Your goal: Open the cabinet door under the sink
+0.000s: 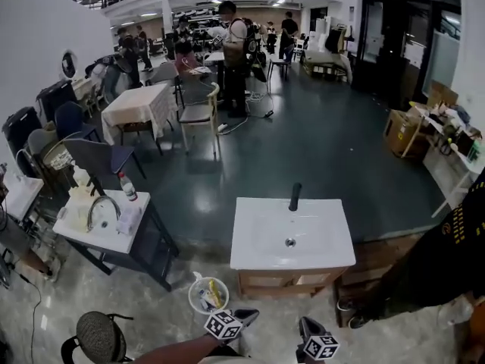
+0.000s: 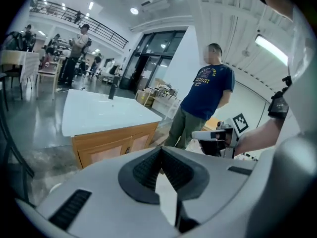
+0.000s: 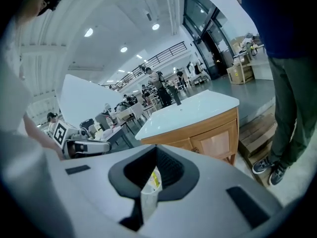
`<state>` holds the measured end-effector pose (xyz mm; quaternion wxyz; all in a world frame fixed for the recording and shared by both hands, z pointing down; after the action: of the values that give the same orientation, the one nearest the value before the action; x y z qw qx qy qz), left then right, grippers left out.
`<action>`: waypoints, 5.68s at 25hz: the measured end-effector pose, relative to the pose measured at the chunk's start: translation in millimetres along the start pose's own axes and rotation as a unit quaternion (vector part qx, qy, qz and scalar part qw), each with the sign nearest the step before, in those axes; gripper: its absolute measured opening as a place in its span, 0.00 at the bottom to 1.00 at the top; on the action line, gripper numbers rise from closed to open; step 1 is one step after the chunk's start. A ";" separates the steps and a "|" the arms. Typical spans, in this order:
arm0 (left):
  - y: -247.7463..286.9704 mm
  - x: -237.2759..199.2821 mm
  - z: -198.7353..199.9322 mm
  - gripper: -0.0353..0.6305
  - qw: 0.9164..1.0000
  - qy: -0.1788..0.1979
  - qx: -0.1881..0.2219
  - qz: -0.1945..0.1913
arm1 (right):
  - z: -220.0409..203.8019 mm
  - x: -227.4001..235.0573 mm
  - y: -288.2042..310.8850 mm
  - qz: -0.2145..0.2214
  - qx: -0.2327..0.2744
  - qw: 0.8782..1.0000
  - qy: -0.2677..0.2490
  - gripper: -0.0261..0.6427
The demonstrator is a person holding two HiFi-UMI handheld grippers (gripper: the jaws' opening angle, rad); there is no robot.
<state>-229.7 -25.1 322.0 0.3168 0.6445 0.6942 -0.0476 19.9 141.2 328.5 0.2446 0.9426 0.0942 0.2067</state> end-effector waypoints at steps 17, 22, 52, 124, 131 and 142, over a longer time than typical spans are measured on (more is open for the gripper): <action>39.4 -80.5 33.3 0.07 0.996 0.005 -0.054 -0.066 | 10.5 16.7 62.5 -0.065 0.009 0.997 0.034 0.06; 70.0 -86.8 34.5 0.07 0.997 -0.024 -0.058 -0.033 | 13.2 39.7 84.4 -0.041 -0.012 0.999 0.033 0.06; 201.9 -184.9 -79.7 0.07 0.982 -0.122 -0.123 0.072 | -65.2 150.4 189.1 -0.018 -0.082 0.994 0.065 0.06; 338.4 -278.7 -117.3 0.19 0.948 -0.239 -0.006 0.211 | -147.3 243.9 198.0 -0.063 -0.141 0.979 0.131 0.06; 342.9 -274.3 -114.8 0.18 0.951 -0.232 -0.010 0.206 | -150.0 239.3 199.4 -0.056 -0.151 0.977 0.142 0.06; 325.6 -255.8 -132.7 0.18 0.960 -0.208 -0.020 0.186 | -149.6 234.2 202.4 -0.040 -0.144 0.977 0.153 0.06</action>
<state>13.2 -129.7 667.1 0.4701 0.7318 0.4816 -0.1074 180.1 95.1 629.1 0.3682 0.8503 0.1378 0.3500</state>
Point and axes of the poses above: the fingertips, and each gripper's own axes: y forward along the fingers, x to its right, z out of its top, the point moved 10 cm from there along -y, backward along the fingers, and after that the axes turned 13 degrees about -z, right-handed, at the moved point
